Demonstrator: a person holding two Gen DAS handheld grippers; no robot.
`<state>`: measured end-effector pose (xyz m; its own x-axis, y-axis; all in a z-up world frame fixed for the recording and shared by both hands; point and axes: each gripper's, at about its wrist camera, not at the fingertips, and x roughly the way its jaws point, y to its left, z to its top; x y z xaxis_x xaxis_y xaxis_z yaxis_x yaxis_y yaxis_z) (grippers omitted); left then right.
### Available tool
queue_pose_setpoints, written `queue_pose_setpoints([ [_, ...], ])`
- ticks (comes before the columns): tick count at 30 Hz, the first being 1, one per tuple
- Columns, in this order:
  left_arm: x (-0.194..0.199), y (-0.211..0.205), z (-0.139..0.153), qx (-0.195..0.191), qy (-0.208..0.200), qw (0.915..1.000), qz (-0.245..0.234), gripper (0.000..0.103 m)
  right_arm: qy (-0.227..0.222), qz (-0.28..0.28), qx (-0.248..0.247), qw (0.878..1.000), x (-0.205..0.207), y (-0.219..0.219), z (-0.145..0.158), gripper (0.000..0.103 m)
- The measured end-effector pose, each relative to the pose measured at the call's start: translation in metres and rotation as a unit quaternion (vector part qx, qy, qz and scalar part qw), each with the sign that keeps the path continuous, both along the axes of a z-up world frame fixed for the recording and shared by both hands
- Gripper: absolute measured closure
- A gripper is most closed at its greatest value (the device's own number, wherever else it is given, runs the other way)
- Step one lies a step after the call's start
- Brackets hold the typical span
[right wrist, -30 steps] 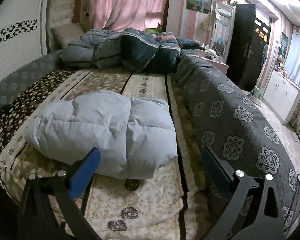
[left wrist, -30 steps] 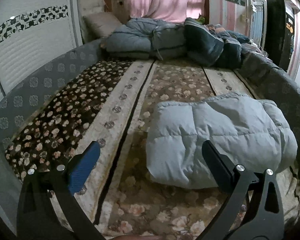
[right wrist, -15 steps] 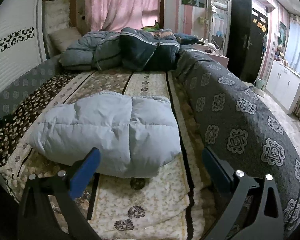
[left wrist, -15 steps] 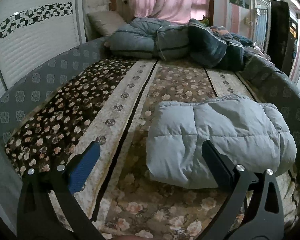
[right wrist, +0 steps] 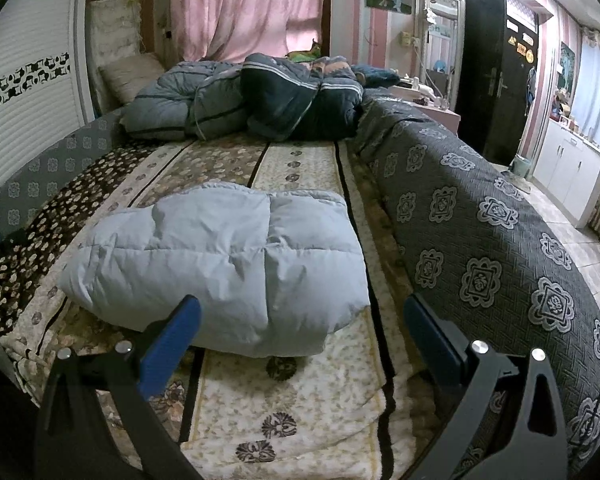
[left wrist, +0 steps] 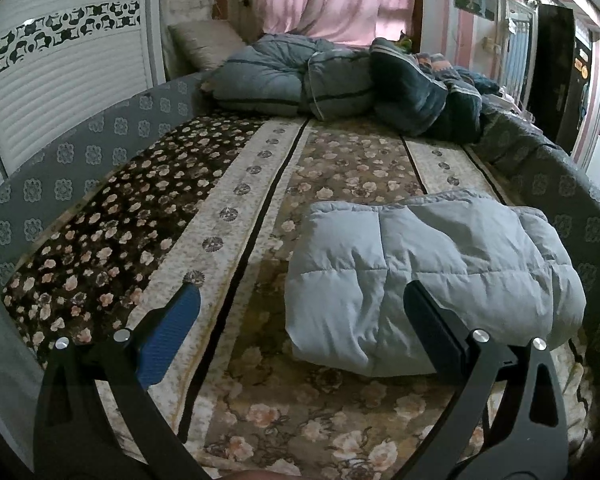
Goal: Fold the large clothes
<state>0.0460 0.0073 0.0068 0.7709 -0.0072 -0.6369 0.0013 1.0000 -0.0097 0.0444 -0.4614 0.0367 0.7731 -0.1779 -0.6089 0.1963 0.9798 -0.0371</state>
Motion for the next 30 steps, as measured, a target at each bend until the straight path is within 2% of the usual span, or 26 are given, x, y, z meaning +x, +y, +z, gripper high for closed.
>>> queue_pose_setpoints([
  [30, 0.0057, 0.0065, -0.0015, -0.012, 0.008, 0.9999, -0.006, 0.003, 0.0, 0.001, 0.0, 1.0, 0.0019, 0.0059, -0.0034, 0.002],
])
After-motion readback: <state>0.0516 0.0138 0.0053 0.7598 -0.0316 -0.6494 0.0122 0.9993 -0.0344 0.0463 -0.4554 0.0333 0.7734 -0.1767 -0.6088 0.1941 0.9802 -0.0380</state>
